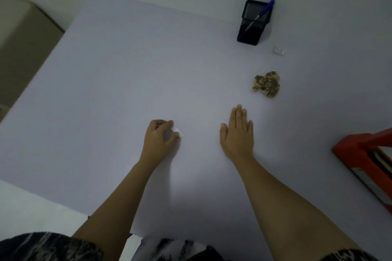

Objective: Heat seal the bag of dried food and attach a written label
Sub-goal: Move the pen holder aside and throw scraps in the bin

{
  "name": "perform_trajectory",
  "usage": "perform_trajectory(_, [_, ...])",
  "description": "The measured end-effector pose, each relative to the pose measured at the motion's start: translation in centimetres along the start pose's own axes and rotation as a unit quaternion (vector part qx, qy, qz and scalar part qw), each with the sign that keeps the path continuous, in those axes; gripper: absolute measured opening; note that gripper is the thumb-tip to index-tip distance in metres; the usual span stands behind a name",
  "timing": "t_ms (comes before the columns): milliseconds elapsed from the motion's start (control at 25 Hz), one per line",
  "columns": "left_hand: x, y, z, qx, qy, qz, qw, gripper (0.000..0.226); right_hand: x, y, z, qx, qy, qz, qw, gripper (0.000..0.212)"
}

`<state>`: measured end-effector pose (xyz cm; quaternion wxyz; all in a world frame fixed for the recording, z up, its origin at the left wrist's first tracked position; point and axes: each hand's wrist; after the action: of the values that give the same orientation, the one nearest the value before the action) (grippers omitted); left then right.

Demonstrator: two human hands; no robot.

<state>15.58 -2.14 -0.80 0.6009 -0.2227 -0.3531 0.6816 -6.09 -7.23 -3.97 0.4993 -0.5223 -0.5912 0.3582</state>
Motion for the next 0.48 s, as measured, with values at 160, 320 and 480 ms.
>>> perform_trajectory(160, [0.2,0.6,-0.6,-0.017,0.016,0.002,1.000,0.037,4.9,1.9,-3.5,-0.004,-0.038,-0.018,0.999,0.065])
perform_trajectory(320, [0.2,0.8,-0.4,-0.013,0.007,0.016,1.000,0.027,7.0,2.7,-4.1,0.008,-0.042,-0.011,0.999,0.063])
perform_trajectory(480, [0.2,0.6,0.1,-0.019,0.002,0.014,1.000,0.020,8.1,2.8,-3.4,0.014,-0.077,-0.028,0.997,0.068])
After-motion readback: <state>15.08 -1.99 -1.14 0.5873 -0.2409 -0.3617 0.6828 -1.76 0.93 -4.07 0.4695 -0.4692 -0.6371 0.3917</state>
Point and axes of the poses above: each hand's wrist, its own x-axis away from the middle knuckle, its own y-axis out of the palm, z = x × y, and after that the axes turned 7 degrees about y, right-handed
